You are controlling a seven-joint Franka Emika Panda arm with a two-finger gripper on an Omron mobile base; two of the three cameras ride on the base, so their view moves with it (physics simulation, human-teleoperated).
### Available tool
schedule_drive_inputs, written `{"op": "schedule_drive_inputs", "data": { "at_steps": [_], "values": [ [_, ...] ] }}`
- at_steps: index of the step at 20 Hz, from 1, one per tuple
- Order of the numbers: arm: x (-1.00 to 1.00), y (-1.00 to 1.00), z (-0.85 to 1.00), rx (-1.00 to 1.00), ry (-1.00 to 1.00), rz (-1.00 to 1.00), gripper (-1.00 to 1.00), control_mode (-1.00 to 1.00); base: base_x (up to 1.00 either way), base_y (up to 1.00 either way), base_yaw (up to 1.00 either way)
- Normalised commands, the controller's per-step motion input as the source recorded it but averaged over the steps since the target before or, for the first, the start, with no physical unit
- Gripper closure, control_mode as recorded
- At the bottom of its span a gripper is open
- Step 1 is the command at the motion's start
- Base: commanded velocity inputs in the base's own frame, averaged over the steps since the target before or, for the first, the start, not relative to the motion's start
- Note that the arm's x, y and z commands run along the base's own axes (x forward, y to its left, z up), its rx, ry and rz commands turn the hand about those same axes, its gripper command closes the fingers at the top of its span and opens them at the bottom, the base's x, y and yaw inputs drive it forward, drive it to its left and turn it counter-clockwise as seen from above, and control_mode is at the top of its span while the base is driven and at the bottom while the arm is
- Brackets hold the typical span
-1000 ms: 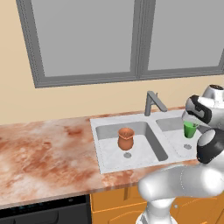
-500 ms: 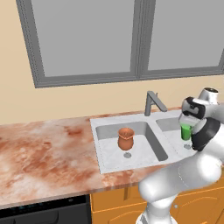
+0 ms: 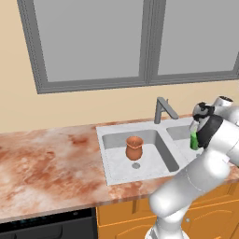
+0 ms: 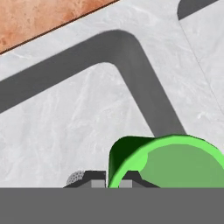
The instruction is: Place the jug in the left basin and the cup in the right basin of the sink.
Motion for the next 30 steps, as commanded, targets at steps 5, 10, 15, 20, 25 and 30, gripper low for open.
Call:
{"op": "schedule_drive_inputs", "data": {
  "at_steps": [5, 10, 15, 20, 25, 30],
  "values": [
    [0.26, -0.03, -0.14, 0.04, 0.03, 0.0, 1.0, -1.0, 0.0, 0.0, 0.0],
    [0.24, -0.07, -0.28, 0.0, 0.0, 0.0, 1.0, -1.0, 0.0, 0.0, 0.0],
    [0.2, -0.1, -0.29, 0.0, 0.0, 0.0, 1.0, -1.0, 0.0, 0.0, 0.0],
    [0.09, -0.07, -0.18, 0.0, 0.03, 0.0, 1.0, -1.0, 0.0, 0.0, 0.0],
    [0.09, -0.05, -0.11, 0.0, 0.04, 0.0, 1.0, -1.0, 0.0, 0.0, 0.0],
    [0.11, 0.0, -0.22, 0.0, 0.02, 0.0, 1.0, -1.0, 0.0, 0.0, 0.0]
  ]
}}
